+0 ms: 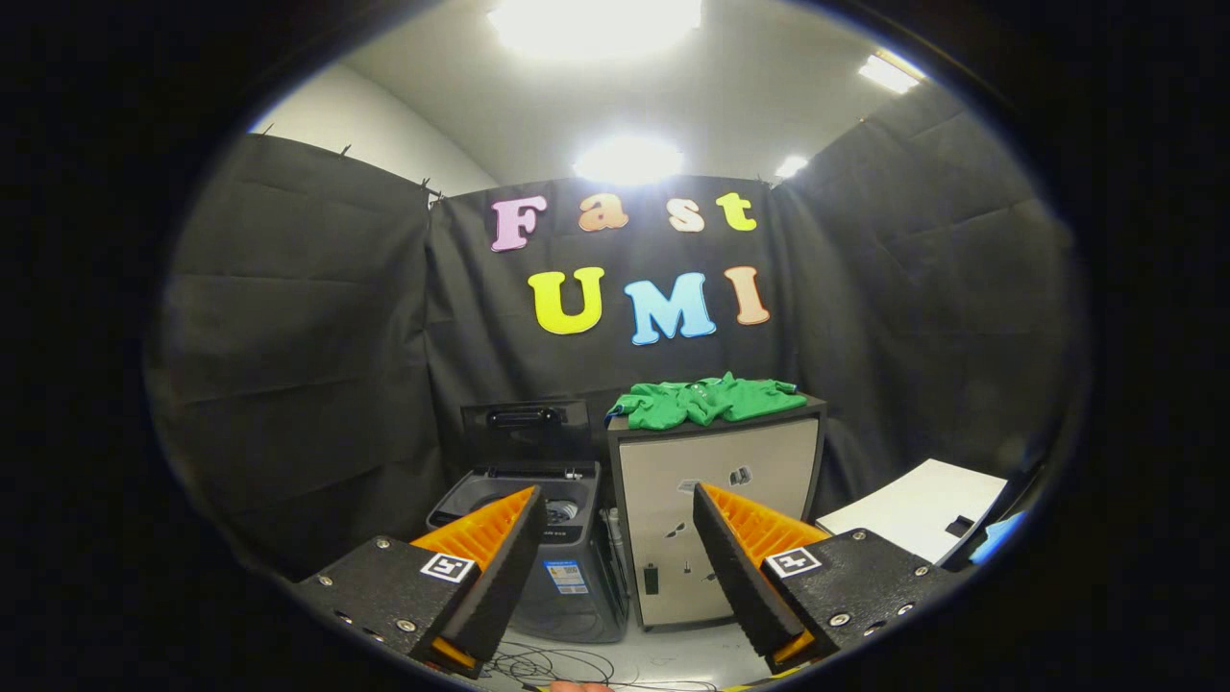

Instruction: Put the clothes into the washing machine and then close the washing machine lid.

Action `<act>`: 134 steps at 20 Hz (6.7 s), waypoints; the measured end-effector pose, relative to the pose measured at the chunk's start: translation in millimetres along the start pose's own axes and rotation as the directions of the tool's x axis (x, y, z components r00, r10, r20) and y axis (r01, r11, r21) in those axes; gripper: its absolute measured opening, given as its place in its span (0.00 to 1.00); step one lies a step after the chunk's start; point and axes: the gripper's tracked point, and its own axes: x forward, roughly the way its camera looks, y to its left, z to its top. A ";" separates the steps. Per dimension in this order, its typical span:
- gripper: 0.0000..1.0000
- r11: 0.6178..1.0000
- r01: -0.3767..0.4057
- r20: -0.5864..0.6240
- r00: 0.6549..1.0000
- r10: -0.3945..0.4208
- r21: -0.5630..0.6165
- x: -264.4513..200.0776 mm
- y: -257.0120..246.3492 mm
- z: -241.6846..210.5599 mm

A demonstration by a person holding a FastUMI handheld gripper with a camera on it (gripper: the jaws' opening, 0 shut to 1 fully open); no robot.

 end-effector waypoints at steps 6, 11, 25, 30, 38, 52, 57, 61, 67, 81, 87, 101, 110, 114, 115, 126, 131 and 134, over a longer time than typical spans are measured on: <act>0.95 1.000 -0.010 -0.017 1.000 0.010 -0.003 28.8 -20.3 26.6; 0.95 0.999 0.029 -0.043 0.999 -0.029 0.017 73.2 -47.1 58.2; 0.95 0.986 0.162 -0.094 0.982 -0.166 -0.049 255.9 -109.3 117.0; 0.95 0.976 0.216 -0.152 0.964 -0.217 -0.029 319.2 -138.3 110.8; 0.96 0.975 0.224 -0.238 0.947 -0.218 0.000 392.1 -156.4 86.9; 0.95 0.986 0.165 -0.476 0.869 -0.139 0.014 472.3 -170.1 29.0; 0.95 0.991 0.133 -0.572 0.815 -0.092 0.030 485.9 -162.0 0.6; 0.95 0.991 0.132 -0.600 0.795 -0.090 0.027 486.1 -162.8 -6.9; 0.95 0.989 0.147 -0.633 0.766 -0.110 0.006 481.8 -167.9 -20.0; 0.03 0.972 0.206 -0.693 0.684 -0.227 -0.115 485.5 -171.5 -16.4; 0.02 0.961 0.187 -0.711 0.646 -0.277 -0.205 487.4 -166.1 2.3; 0.01 0.969 0.179 -0.604 0.759 -0.245 -0.169 494.1 -106.8 108.2; 0.01 0.968 0.134 -0.531 0.816 -0.229 -0.211 489.6 -37.7 157.4; 0.01 0.972 0.123 -0.524 0.825 -0.212 -0.200 488.3 0.2 163.8; 0.01 0.974 0.115 -0.526 0.826 -0.203 -0.196 488.4 12.3 163.9; 0.01 0.977 -0.005 -0.525 0.844 -0.109 -0.211 479.0 148.4 165.2; 0.01 0.979 -0.045 -0.516 0.854 -0.065 -0.197 471.3 196.7 166.2; 0.01 0.978 -0.059 -0.509 0.859 -0.052 -0.200 466.4 216.5 160.9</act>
